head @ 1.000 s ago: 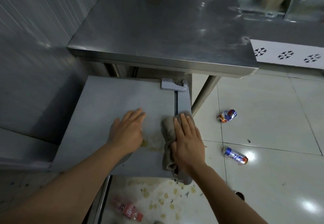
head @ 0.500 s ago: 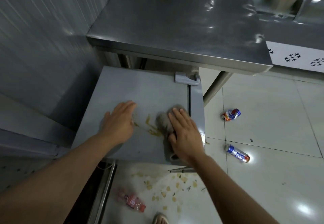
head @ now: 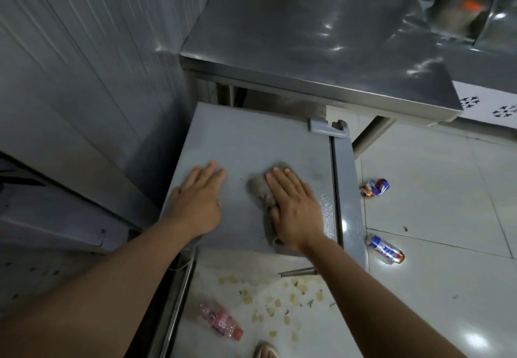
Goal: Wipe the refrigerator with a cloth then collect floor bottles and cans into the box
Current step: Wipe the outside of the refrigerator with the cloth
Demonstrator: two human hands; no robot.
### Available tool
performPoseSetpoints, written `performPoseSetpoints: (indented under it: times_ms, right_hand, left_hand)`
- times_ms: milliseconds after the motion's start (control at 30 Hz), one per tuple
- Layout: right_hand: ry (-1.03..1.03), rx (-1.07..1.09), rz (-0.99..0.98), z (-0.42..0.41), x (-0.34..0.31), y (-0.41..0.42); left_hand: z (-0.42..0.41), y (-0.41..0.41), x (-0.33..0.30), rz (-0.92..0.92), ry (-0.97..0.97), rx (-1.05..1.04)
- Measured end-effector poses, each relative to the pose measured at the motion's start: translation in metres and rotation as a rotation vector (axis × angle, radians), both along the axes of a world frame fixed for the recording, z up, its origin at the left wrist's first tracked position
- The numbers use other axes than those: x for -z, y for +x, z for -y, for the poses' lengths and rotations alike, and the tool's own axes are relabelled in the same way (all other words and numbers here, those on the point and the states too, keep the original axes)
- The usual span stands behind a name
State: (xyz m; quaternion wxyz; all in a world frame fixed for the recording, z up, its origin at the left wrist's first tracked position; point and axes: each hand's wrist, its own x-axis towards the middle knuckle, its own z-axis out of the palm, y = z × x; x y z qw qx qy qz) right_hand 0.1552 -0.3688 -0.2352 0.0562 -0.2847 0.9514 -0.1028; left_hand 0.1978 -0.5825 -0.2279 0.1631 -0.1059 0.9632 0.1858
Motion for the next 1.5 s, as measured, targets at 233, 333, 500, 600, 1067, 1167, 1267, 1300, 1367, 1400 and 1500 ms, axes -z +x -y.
performPoseSetpoints:
  times_ms: [233, 333, 500, 600, 1067, 1167, 1267, 1300, 1367, 1400, 1500]
  right_hand:
    - [-0.050, 0.183, -0.008, 0.053, 0.005, -0.030]
    - [-0.117, 0.008, -0.031, 0.051, 0.006, 0.029]
    - [0.026, 0.030, 0.008, 0.053, 0.000, -0.034]
    - [0.003, 0.226, 0.040, 0.072, -0.001, -0.051]
    - [-0.029, 0.130, -0.031, 0.121, 0.008, -0.025]
    - [-0.102, -0.049, -0.067, 0.118, 0.008, 0.033]
    - [-0.081, -0.142, -0.035, 0.115, 0.007, 0.053]
    - [-0.067, -0.159, -0.022, 0.121, 0.007, 0.041]
    - [-0.036, -0.174, -0.011, 0.141, 0.007, 0.010]
    - [-0.039, -0.162, -0.008, 0.154, 0.007, -0.009]
    - [-0.039, -0.137, 0.023, 0.192, 0.008, -0.052]
  left_hand:
    - [0.002, 0.001, 0.004, -0.032, 0.025, 0.008]
    - [0.000, 0.001, -0.001, -0.046, 0.054, -0.007]
    - [0.018, 0.021, -0.005, -0.183, 0.085, -0.106]
    - [0.030, 0.043, -0.001, -0.168, 0.049, -0.183]
    - [0.031, 0.052, 0.004, -0.163, 0.250, -0.245]
    - [0.030, 0.058, 0.000, -0.197, 0.293, -0.301]
    - [0.034, 0.073, -0.001, -0.231, 0.327, -0.401]
    - [0.036, 0.079, 0.000, -0.229, 0.337, -0.420]
    - [0.040, 0.089, 0.002, -0.233, 0.410, -0.452]
    - [0.042, 0.091, 0.003, -0.243, 0.459, -0.471]
    - [0.045, 0.098, 0.009, -0.277, 0.511, -0.469]
